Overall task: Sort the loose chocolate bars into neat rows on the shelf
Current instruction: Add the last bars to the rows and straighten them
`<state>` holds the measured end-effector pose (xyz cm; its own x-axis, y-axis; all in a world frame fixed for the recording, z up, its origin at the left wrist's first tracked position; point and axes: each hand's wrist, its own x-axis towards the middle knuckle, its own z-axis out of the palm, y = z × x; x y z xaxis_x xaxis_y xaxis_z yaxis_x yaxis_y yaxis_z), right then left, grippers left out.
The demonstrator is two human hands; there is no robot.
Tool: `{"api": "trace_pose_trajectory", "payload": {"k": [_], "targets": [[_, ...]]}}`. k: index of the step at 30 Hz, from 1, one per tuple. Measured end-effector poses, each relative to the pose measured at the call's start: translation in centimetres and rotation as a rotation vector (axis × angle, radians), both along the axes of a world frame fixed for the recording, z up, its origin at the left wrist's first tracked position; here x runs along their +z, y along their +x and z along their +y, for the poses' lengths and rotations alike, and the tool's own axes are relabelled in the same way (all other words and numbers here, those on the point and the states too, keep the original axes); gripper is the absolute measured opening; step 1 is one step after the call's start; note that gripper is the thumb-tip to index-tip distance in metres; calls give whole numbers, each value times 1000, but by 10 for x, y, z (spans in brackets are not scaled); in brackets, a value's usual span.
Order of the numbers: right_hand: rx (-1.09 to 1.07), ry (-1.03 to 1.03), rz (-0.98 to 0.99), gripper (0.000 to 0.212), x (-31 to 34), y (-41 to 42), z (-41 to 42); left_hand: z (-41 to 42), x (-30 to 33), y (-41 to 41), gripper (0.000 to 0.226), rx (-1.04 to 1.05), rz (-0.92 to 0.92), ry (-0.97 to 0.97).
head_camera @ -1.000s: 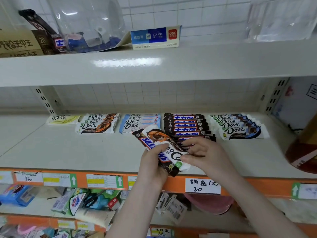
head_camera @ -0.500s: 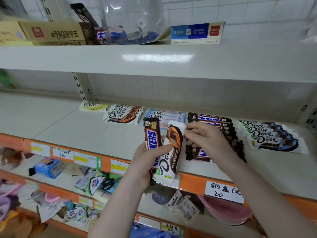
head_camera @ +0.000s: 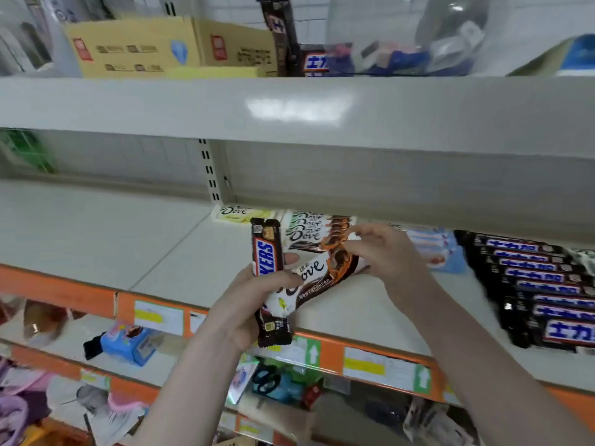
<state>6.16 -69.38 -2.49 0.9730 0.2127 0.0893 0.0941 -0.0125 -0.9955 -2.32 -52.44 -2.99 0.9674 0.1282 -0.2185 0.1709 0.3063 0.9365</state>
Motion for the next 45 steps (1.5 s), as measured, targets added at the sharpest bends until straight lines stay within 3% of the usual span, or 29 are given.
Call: {"api": "trace_pose_trajectory", "payload": {"k": [5,11,14,19,26,45], "targets": [[61,-189,-179,29,-7,-4,26,55,-1,14,25,156,13,-58],[232,-653,-528,39,-7,-10,32,68,-1,29,22,112,52,-65],[191,-820,-753,49,-6,-9,33,67,-3,36,20,70,75,-66],[126,-1001,-1088,37,-13,2,29,66,-14,43,11,51,118,-161],[37,-1195,-1129,38,-27,27,9,65,-38,55,14,246,8,-616],[-41,-1177,-976,39,-39,57,19,66,-40,53,9,230,-12,-573]]}}
